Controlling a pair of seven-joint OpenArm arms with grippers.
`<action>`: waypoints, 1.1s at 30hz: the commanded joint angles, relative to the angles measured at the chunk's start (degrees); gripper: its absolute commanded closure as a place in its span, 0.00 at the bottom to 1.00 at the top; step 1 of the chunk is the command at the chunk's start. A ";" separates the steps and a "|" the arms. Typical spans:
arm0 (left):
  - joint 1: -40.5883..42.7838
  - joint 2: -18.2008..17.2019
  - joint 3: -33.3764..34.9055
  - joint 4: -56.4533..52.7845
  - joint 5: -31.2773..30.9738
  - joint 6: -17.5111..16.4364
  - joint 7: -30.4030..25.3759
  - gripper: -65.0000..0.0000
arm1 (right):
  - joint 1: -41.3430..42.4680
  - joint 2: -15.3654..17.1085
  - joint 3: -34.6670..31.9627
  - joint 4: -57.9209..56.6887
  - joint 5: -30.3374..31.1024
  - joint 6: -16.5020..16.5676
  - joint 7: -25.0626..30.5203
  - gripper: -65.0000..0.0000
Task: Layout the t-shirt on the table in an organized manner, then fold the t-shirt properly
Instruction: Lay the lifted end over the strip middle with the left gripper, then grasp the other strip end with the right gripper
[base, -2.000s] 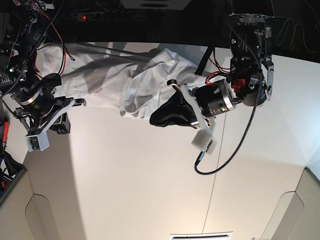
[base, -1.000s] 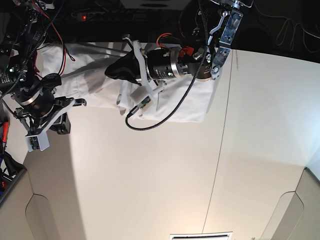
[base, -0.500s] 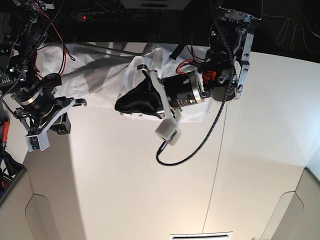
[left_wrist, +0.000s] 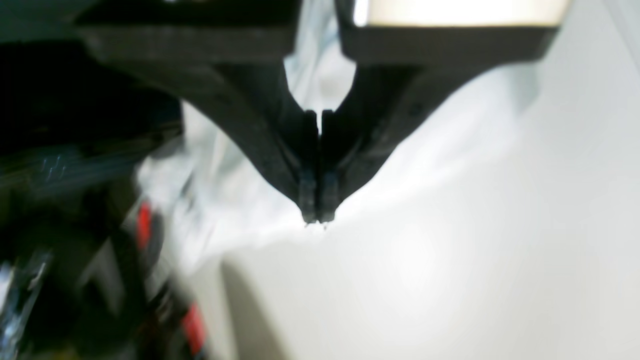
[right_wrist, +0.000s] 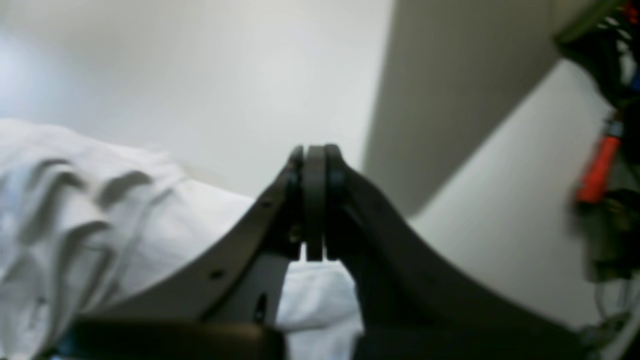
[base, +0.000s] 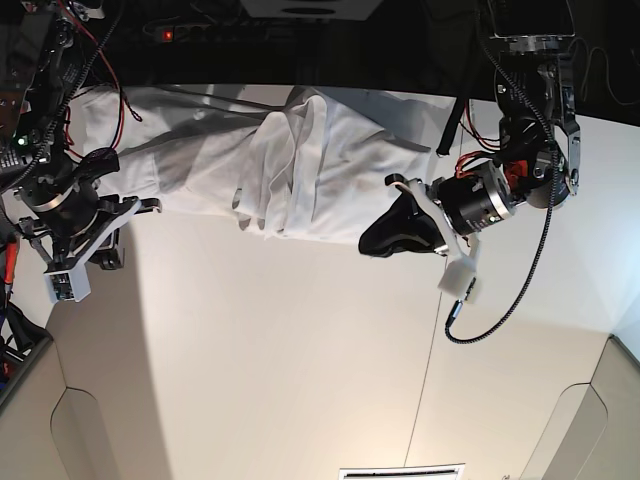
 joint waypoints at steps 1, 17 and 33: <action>-0.39 -0.87 0.09 1.09 -1.55 -0.56 0.15 1.00 | 0.61 0.85 0.28 0.98 0.31 0.24 0.68 1.00; 5.25 -2.78 0.20 1.07 -1.53 -0.56 -3.34 1.00 | 0.63 2.51 12.13 -11.32 14.27 7.26 -0.22 0.65; 5.22 -2.78 0.20 1.05 -1.53 -0.56 -3.52 1.00 | 0.61 11.63 25.33 -40.02 45.20 13.57 -8.85 0.44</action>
